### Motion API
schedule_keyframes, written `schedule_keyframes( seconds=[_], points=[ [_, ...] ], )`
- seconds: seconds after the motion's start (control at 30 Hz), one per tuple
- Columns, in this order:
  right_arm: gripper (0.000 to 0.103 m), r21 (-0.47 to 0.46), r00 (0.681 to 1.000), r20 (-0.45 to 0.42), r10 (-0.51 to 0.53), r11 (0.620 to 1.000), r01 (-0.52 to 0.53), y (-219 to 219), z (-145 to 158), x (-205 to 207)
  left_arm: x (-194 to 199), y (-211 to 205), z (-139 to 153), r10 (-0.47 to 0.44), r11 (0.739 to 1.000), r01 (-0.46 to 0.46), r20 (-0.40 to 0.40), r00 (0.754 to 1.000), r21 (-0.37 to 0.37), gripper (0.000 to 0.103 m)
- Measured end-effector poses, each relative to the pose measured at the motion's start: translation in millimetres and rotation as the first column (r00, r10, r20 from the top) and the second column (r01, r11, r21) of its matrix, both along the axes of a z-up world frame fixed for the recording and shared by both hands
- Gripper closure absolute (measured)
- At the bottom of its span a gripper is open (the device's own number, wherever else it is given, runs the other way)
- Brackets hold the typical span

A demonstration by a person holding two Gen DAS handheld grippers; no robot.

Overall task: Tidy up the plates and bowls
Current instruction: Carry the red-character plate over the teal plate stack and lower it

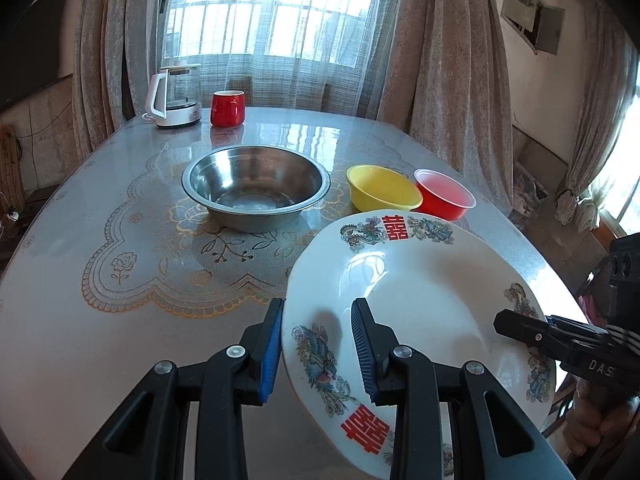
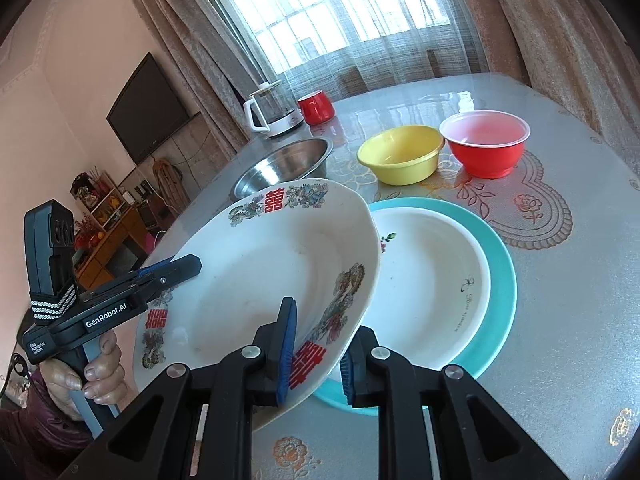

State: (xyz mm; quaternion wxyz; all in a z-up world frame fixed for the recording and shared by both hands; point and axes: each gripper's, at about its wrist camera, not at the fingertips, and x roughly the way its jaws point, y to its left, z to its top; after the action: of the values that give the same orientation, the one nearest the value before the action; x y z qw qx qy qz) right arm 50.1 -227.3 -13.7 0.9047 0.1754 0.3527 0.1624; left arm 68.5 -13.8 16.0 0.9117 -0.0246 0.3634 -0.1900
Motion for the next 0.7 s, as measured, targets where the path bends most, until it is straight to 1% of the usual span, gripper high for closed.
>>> schedule_keyframes(
  seconds=[0.27, 0.4, 0.53, 0.7],
  points=[
    [0.084, -0.017, 0.995, -0.026, -0.100, 0.995, 0.100, -37.6, -6.2, 11.6, 25.3, -41.9, -3.5, -0.057, 0.998, 0.057, -0.028, 0.998, 0.001, 0.069],
    [0.084, -0.030, 0.989, -0.041, -0.145, 0.989, 0.144, -50.9, -10.5, 19.1, 32.2, -58.1, -7.1, -0.077, 0.997, 0.078, -0.035, 0.996, 0.016, 0.069],
    [0.084, -0.040, 0.983, -0.058, -0.175, 0.984, 0.173, -60.6, -17.8, 23.8, 39.4, -68.8, -13.3, -0.087, 0.996, 0.088, -0.053, 0.995, 0.021, 0.069],
    [0.084, -0.052, 0.979, -0.076, -0.188, 0.981, 0.184, -63.6, -26.1, 28.1, 42.8, -71.8, -21.4, -0.094, 0.995, 0.096, -0.072, 0.993, 0.030, 0.069]
  ],
)
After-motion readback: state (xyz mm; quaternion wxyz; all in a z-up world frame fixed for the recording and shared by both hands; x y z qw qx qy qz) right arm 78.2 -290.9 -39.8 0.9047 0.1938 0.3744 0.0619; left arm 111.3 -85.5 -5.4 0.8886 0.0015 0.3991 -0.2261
